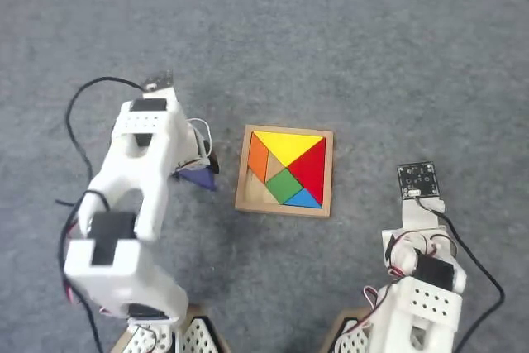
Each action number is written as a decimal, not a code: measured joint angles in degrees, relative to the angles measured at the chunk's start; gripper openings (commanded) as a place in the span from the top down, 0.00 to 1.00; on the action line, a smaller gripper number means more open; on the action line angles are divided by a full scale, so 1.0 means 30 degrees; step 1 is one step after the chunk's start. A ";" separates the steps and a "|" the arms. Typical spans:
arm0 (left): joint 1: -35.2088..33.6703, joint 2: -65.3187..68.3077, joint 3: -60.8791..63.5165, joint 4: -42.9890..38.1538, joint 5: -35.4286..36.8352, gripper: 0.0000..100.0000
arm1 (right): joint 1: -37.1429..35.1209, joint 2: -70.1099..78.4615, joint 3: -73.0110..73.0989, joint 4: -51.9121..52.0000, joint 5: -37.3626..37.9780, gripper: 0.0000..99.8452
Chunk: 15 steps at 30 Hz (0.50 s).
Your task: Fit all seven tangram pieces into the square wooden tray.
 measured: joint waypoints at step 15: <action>-0.1026 0.3048 -0.2901 0.0029 0.1114 0.74 | 0.0000 0.0000 0.0000 0.0000 0.0000 0.98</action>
